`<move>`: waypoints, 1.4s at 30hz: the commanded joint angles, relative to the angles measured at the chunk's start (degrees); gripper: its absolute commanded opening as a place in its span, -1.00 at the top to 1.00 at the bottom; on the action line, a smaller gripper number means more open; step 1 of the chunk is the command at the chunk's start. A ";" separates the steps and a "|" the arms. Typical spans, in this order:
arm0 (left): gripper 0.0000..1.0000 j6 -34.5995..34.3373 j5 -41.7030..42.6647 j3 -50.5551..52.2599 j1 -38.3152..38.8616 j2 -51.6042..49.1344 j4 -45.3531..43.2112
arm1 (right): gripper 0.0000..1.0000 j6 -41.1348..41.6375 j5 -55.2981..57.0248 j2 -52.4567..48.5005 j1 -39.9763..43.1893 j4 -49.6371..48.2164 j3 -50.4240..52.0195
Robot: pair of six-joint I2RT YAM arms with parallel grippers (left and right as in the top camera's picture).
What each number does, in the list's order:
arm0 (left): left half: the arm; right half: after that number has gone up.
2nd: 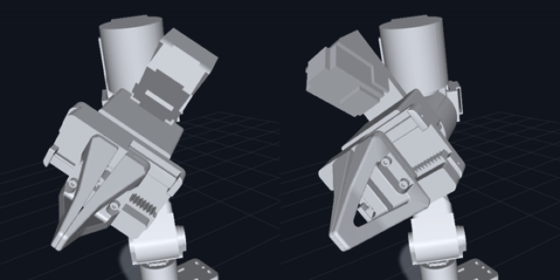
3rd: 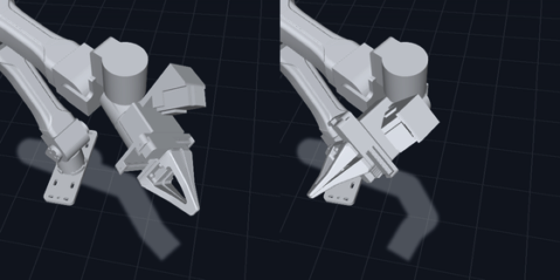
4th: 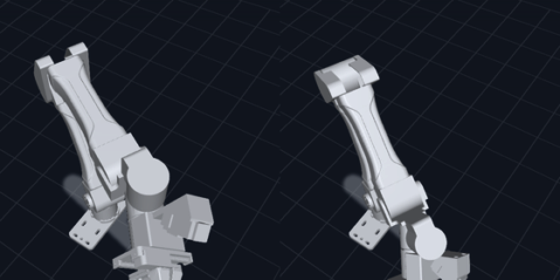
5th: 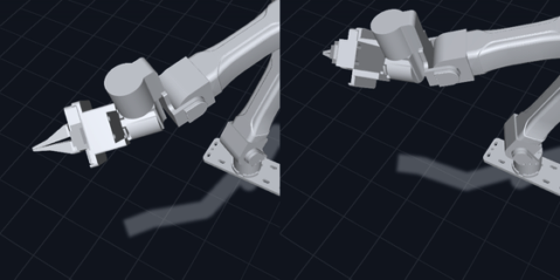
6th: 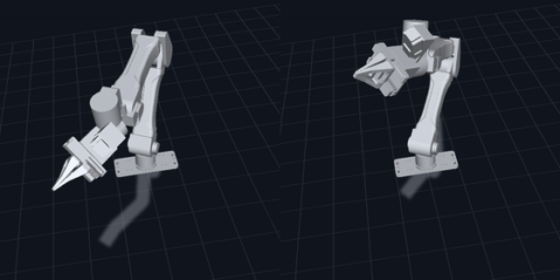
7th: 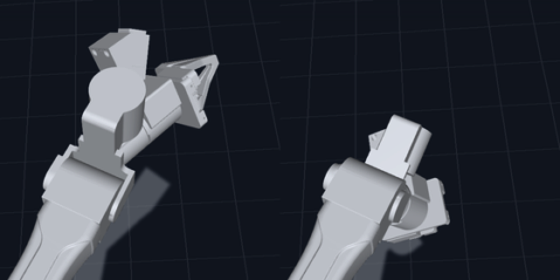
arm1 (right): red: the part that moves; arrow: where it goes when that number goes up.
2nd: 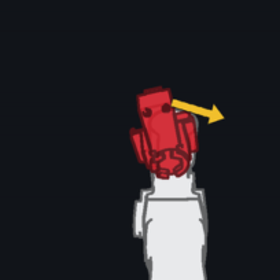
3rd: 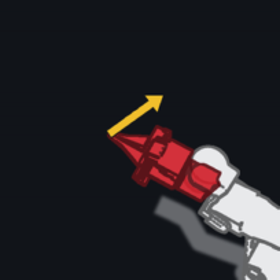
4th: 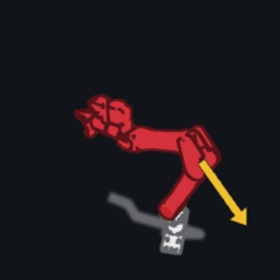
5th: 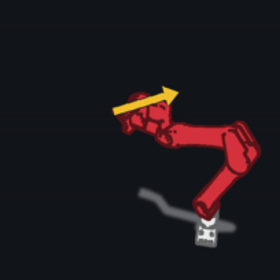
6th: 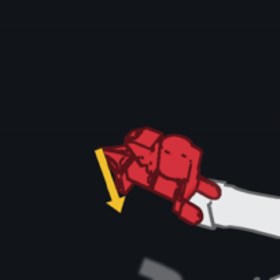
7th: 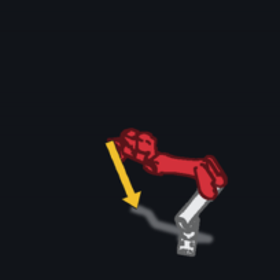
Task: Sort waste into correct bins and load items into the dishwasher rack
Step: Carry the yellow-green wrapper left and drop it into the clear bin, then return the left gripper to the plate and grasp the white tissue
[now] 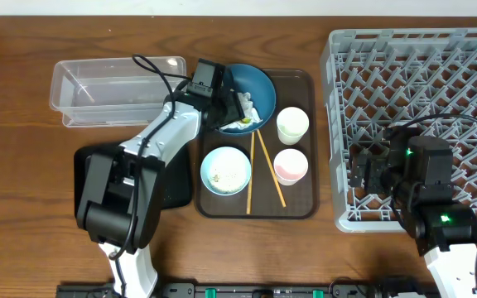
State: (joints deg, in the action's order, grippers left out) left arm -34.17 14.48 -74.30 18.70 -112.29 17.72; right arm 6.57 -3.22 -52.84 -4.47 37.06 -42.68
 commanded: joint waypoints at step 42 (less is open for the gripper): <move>0.54 10.75 -24.59 -0.94 -14.53 14.71 1.29 | -0.98 0.68 -0.04 -0.04 -1.40 0.98 -1.33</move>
State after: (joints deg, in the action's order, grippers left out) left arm -23.90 -8.75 -74.32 4.89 -96.07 20.03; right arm 6.59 -3.20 -52.84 -4.47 37.80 -42.68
